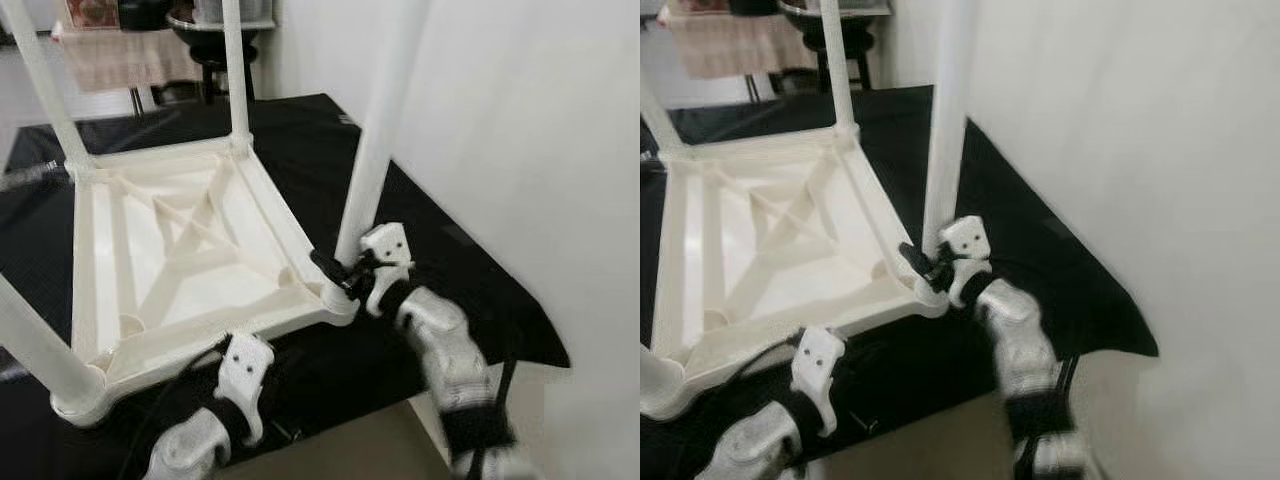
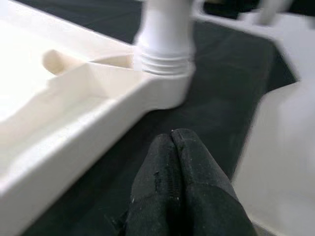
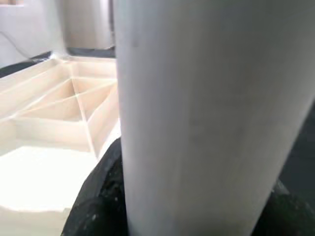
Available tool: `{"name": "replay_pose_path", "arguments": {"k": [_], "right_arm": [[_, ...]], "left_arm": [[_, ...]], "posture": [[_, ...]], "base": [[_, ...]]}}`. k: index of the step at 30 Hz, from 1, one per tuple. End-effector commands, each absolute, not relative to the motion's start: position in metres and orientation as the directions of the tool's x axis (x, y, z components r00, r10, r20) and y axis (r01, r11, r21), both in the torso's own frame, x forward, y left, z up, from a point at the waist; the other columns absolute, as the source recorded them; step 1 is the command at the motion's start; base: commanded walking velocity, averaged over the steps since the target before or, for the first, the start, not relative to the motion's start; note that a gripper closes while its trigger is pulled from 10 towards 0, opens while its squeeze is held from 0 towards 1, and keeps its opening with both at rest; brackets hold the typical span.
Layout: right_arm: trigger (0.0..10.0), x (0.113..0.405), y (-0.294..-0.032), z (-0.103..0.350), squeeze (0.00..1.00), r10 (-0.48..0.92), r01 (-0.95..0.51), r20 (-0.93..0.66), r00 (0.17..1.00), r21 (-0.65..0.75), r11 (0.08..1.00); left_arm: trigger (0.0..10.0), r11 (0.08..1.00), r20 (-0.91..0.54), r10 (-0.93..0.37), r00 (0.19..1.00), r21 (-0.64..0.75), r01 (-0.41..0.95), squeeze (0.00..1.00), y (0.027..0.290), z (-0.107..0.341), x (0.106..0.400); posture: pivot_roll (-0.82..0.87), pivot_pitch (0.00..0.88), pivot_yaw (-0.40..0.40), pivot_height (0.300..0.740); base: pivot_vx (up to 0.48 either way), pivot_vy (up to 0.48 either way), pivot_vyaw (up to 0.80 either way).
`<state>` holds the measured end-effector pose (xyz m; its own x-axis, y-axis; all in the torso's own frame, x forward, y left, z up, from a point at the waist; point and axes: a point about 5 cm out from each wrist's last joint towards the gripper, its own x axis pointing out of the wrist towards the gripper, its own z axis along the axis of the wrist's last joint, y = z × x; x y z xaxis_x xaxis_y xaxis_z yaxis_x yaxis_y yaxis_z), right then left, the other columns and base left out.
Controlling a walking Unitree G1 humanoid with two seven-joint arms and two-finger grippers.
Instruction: Building children table
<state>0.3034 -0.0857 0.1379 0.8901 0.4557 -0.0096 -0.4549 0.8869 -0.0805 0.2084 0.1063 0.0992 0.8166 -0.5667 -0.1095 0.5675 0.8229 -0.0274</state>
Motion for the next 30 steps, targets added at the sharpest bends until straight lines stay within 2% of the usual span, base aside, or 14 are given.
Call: {"name": "replay_pose_path", "arguments": {"k": [1,5,8,10,11,12,13,14,17,21,26,30], "right_arm": [[0.0,0.299,-0.085,0.109,0.0,0.456,-0.477,-0.171,0.874,-0.118,0.871],[0.0,0.317,-0.081,0.111,0.0,0.457,-0.479,-0.168,0.874,-0.124,0.869],[0.0,0.318,-0.076,0.114,0.0,0.432,-0.454,-0.168,0.886,-0.128,0.882],[10.0,0.319,-0.075,0.117,0.0,0.432,-0.448,-0.153,0.889,-0.1,0.888],[10.0,0.319,-0.075,0.117,0.0,0.432,-0.448,-0.153,0.889,-0.1,0.888],[10.0,0.319,-0.074,0.121,0.87,0.445,-0.457,-0.134,0.885,-0.078,0.886],[10.0,0.319,-0.074,0.121,0.87,0.445,-0.457,-0.134,0.885,-0.078,0.886],[10.0,0.314,-0.076,0.127,1.0,0.486,-0.492,-0.101,0.868,-0.041,0.87],[10.0,0.31,-0.079,0.13,1.0,0.504,-0.507,-0.08,0.86,-0.028,0.862],[10.0,0.293,-0.1,0.129,1.0,0.574,-0.573,-0.041,0.818,0.022,0.819],[10.0,0.271,-0.131,0.12,1.0,0.531,-0.53,-0.051,0.846,0.017,0.848],[10.0,0.262,-0.142,0.117,1.0,0.507,-0.508,-0.062,0.86,0.007,0.862]], "left_arm": [[10.0,0.815,-0.126,-0.578,0.806,-0.036,0.579,0.0,0.106,0.097,0.207],[10.0,0.82,-0.123,-0.571,0.812,-0.04,0.571,0.0,0.106,0.097,0.207],[10.0,0.829,-0.12,-0.557,0.822,-0.033,0.558,0.0,0.106,0.098,0.207],[10.0,0.837,-0.117,-0.545,0.83,-0.023,0.547,0.0,0.107,0.098,0.208],[10.0,0.837,-0.117,-0.545,0.83,-0.023,0.547,0.0,0.107,0.098,0.208],[10.0,0.841,-0.116,-0.54,0.834,-0.017,0.541,0.0,0.108,0.099,0.208],[10.0,0.841,-0.116,-0.54,0.834,-0.017,0.541,0.0,0.108,0.099,0.208],[10.0,0.85,-0.113,-0.524,0.844,-0.003,0.527,0.0,0.109,0.1,0.209],[10.0,0.857,-0.112,-0.512,0.852,0.006,0.516,0.0,0.111,0.1,0.21],[10.0,0.896,-0.092,-0.433,0.897,0.064,0.44,0.0,0.119,0.103,0.212],[10.0,0.935,-0.075,-0.333,0.94,0.1,0.34,0.0,0.13,0.107,0.212],[10.0,0.943,-0.073,-0.308,0.949,0.11,0.315,0.0,0.133,0.109,0.21]], "posture": [[0.05,0.091,-0.05,0.74],[0.06,0.089,-0.065,0.74],[0.07,0.087,-0.069,0.74],[0.07,0.085,-0.068,0.74],[0.07,0.085,-0.068,0.74],[0.07,0.085,-0.068,0.74],[0.07,0.085,-0.068,0.74],[0.06,0.082,-0.067,0.74],[0.06,0.082,-0.067,0.74],[0.04,0.08,-0.06,0.74],[0.02,0.077,-0.053,0.74],[0.02,0.079,-0.049,0.74]], "base": [[0.0,0.0,0.0],[0.0,0.0,0.0],[0.0,0.0,0.0],[0.0,0.0,0.0],[0.0,0.0,0.0],[0.0,0.0,0.0],[0.0,0.0,0.0],[0.0,0.0,0.0],[0.0,0.0,0.0],[0.0,0.0,0.0],[0.0,0.0,0.0],[0.0,0.0,0.0]]}}
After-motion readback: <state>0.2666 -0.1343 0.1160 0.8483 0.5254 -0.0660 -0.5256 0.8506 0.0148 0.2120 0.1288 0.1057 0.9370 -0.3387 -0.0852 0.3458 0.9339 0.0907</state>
